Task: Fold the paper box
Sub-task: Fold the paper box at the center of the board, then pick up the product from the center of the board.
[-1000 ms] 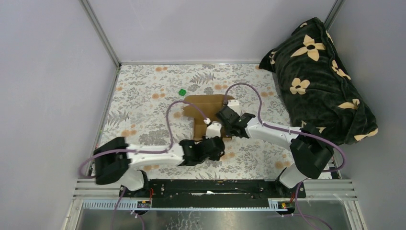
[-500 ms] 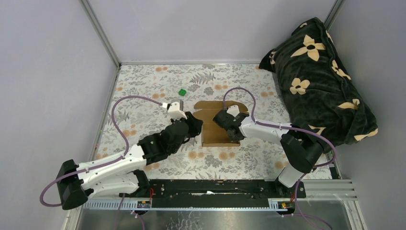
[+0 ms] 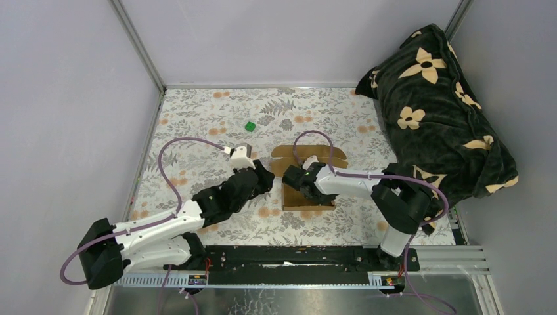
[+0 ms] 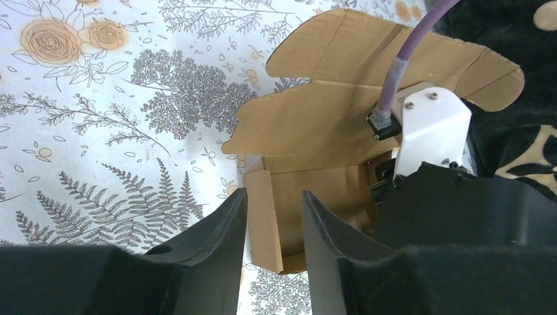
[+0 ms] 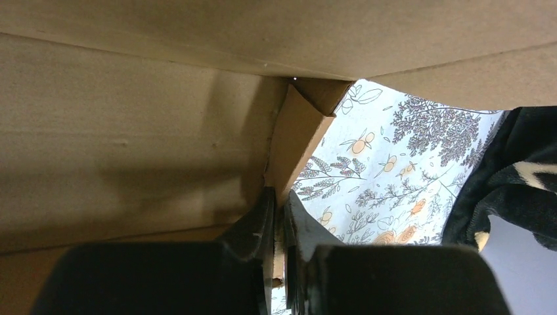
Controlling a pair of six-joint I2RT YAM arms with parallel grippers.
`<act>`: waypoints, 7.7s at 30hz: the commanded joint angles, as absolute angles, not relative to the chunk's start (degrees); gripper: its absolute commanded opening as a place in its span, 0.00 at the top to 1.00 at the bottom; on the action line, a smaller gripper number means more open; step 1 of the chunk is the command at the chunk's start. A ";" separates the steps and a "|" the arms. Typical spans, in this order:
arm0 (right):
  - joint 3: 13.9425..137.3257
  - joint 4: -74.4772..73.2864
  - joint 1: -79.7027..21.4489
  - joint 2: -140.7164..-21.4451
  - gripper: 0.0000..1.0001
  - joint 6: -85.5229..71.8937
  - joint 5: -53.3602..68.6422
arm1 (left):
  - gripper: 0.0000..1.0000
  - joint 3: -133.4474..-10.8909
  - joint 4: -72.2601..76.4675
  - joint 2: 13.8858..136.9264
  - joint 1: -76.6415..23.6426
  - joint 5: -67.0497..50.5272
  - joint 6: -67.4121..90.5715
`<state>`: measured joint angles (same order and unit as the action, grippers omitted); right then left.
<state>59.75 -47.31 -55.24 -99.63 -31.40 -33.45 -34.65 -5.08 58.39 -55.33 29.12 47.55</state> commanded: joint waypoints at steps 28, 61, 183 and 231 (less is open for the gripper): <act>51.58 -35.37 -49.46 -85.10 0.66 -31.30 -23.71 | 0.58 -33.30 1.51 61.16 -53.35 25.03 48.12; 42.40 -19.02 -49.48 -79.89 0.64 -31.97 -28.67 | 0.59 -33.52 0.46 60.56 -53.45 24.95 48.16; 61.02 -31.13 -37.23 -65.88 0.06 -22.24 -9.26 | 0.09 -97.07 -17.16 126.04 -14.42 2.73 14.50; 63.77 -34.69 -36.40 -60.95 0.08 -22.59 -10.19 | 0.66 -73.09 -20.93 101.96 -19.29 7.37 23.37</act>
<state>59.00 -33.17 -36.73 -63.11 -23.20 -8.08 -75.77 -19.64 111.83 -15.53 5.63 20.71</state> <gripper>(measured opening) 0.917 0.432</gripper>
